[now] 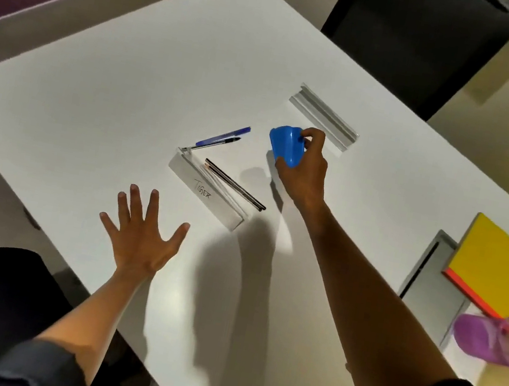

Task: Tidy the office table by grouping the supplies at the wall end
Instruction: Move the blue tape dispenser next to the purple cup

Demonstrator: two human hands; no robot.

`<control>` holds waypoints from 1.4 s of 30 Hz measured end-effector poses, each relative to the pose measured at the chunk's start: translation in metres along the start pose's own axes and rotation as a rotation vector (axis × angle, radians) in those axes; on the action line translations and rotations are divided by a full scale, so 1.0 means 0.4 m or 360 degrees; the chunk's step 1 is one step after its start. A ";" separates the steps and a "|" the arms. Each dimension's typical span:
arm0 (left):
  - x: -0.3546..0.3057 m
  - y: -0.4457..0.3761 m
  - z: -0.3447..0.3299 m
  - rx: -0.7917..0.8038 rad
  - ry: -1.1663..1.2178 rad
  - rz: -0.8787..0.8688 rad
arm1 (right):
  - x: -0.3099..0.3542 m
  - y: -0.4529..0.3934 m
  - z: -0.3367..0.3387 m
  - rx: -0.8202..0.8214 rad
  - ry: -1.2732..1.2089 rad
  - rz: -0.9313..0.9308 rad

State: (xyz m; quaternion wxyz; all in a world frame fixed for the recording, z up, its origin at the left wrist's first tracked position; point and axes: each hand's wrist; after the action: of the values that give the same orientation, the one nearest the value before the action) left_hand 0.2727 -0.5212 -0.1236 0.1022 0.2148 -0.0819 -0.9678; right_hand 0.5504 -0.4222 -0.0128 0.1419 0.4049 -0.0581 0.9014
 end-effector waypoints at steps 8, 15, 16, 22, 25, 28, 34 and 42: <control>-0.032 0.062 0.049 0.0087 -0.0026 -0.0128 | -0.133 0.226 0.210 -0.0141 0.0016 -0.0202; -0.132 0.194 0.050 0.0038 0.0239 -0.0387 | -0.227 0.418 0.349 -0.0143 0.0154 -0.0321; -0.156 0.221 0.044 0.0049 0.0305 -0.0392 | -0.245 0.449 0.367 -0.0180 0.0163 -0.0344; -0.282 0.421 -0.012 0.0323 0.0366 -0.0541 | -0.349 0.619 0.447 -0.0237 0.0347 -0.0503; -0.325 0.499 -0.065 0.0526 0.0227 -0.0661 | -0.405 0.678 0.486 -0.0256 0.0481 -0.0564; -0.385 0.555 -0.107 0.0718 0.0040 -0.0985 | -0.454 0.715 0.519 -0.0306 0.0604 -0.0655; -0.482 0.610 -0.155 0.0946 -0.0061 -0.1239 | -0.530 0.769 0.556 -0.0418 0.0695 -0.1016; -0.558 0.593 -0.169 0.0986 -0.0170 -0.1347 | -0.604 0.799 0.550 -0.0467 0.0746 -0.1267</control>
State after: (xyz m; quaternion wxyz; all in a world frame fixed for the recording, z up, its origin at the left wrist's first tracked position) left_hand 0.5386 -0.7061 -0.0467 -0.3703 0.1996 -0.2754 -0.8644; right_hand 0.7631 -0.8256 -0.0437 0.5406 0.1574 0.0085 0.8264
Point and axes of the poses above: each hand's wrist, its own y-axis away from the middle knuckle, its own z-axis out of the back of the hand, x = y × z, and after that the axes turned 14 degrees about y, right-handed
